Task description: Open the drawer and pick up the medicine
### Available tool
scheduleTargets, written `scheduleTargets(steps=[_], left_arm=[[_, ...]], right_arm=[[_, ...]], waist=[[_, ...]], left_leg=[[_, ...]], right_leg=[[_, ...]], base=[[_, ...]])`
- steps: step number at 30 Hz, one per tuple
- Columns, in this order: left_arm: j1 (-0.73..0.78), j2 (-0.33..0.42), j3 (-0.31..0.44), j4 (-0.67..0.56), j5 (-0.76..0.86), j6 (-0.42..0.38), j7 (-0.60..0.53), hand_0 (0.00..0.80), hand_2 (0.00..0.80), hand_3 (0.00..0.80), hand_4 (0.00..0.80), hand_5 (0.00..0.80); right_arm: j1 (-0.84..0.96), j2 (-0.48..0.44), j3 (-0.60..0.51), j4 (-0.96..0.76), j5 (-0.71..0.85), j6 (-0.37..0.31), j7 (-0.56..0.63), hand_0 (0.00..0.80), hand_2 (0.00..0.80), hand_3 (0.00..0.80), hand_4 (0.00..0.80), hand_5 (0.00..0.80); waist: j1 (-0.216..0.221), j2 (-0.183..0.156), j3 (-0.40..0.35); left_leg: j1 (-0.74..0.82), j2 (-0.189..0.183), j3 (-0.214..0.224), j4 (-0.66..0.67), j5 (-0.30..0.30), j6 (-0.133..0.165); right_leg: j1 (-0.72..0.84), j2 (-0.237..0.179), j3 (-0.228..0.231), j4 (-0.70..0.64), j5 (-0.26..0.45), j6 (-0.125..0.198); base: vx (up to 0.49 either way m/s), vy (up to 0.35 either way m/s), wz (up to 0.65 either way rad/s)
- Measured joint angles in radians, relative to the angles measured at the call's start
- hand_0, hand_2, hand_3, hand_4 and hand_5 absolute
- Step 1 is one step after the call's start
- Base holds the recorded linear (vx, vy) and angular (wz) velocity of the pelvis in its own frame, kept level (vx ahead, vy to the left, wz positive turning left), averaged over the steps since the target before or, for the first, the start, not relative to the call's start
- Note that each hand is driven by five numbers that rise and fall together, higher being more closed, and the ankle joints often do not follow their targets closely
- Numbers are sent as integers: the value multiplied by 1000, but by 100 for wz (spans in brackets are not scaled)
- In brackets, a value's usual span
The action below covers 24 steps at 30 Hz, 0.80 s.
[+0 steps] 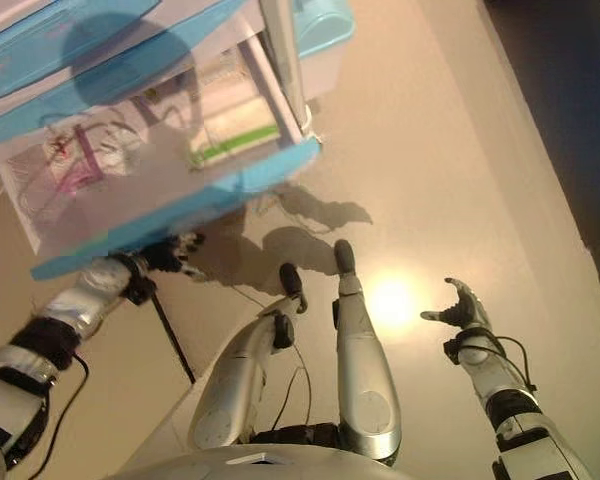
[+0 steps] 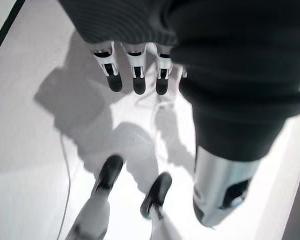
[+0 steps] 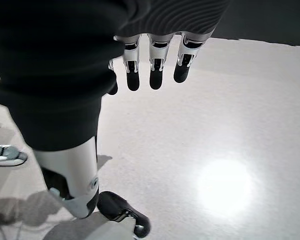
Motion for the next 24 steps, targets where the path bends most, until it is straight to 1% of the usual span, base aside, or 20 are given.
scheduleTargets(steps=[1,3,5,6,7,9,10,12,14,15,18,19,22,24], left_arm=[[-38,10,0,23,-17,16,-3,0,0,0,0,0],[-125,12,1,123,-34,59,-2,0,0,0,0,0],[-204,12,-1,236,-38,83,18,0,0,0,0,0],[-245,12,2,288,-55,91,51,0,0,0,0,0],[-283,12,8,340,-72,92,93,0,0,0,0,0],[-386,1,11,520,-81,71,182,0,0,0,0,0],[-391,-8,16,574,-81,68,213,0,0,0,0,0],[-405,-23,17,655,-78,29,279,0,0,0,0,0],[-407,-52,18,694,-53,-21,372,0,0,0,0,0],[-407,-56,22,701,-47,-28,396,0,0,0,0,0],[-406,-65,75,705,-32,-65,467,0,0,0,0,0],[-404,-67,89,704,-32,-79,469,0,0,0,0,0],[-379,-69,128,676,-34,-95,460,0,0,0,0,0],[-331,-68,152,622,-59,-122,440,0,0,0,0,0]], right_arm=[[0,-5,0,0,-7,-1,1,0,0,0,0,0],[1,-10,12,-4,-11,-10,-1,0,0,0,0,0],[5,-12,35,-13,-15,-27,-2,0,0,0,0,0],[6,-12,41,-21,-15,-31,-3,0,0,0,0,0],[9,-12,49,-23,-15,-31,-4,0,0,0,0,0],[17,-9,73,-29,-16,-32,-7,0,0,0,0,0],[19,-9,81,-32,-18,-34,-11,0,0,0,0,0],[23,-8,106,-44,-18,-36,-24,0,0,0,0,0],[27,-2,118,-45,-18,-35,-24,0,0,0,0,0],[27,-2,125,-47,-18,-36,-25,0,0,0,0,0],[27,1,144,-59,-23,-36,-25,0,0,0,0,0],[29,2,144,-58,-28,-35,-25,0,0,0,0,0],[30,5,145,-61,-41,-35,-25,0,0,0,0,0],[29,11,145,-61,-45,-34,-25,0,0,0,0,0]], waist=[[-4,0,0],[-17,0,0],[-34,0,0],[-41,0,0],[-46,0,0],[-58,-1,0],[-65,-1,0],[-75,-1,0],[-73,-5,-1],[-73,-7,-1],[-73,-23,4],[-73,-26,4],[-74,-27,4],[-70,-27,4]], left_leg=[[1,1,8,5,-5,1],[1,12,24,35,-26,3],[0,21,27,63,-45,2],[-2,25,30,72,-51,4],[-8,30,32,84,-58,4],[-17,37,31,112,-72,1],[-18,43,31,119,-77,1],[-29,49,29,139,-86,-1],[-34,51,19,161,-94,-4],[-40,51,9,170,-97,-5],[-59,49,-29,189,-97,-5],[-62,48,-37,193,-97,-5],[-64,47,-40,196,-98,-4],[-64,46,-46,195,-98,-3]], right_leg=[[2,3,9,-5,5,3],[11,11,25,-10,11,3],[21,16,27,-11,10,3],[22,19,32,-10,10,3],[21,23,34,-9,10,3],[23,29,34,-8,11,3],[24,31,34,-8,11,3],[21,37,33,-4,11,3],[20,45,32,3,10,3],[18,48,32,5,9,4],[13,54,27,10,10,4],[13,55,26,9,10,4],[15,52,23,8,10,4],[18,49,16,7,10,4]], base=[[70,92,-29],[55,56,-26],[49,11,-15],[50,-22,-12],[46,-35,-11],[32,-34,-6],[26,-41,-5],[33,-46,-3],[37,-44,-4],[31,-56,-4],[17,-54,0],[3,-54,5],[-13,-77,3],[-31,-121,6]])
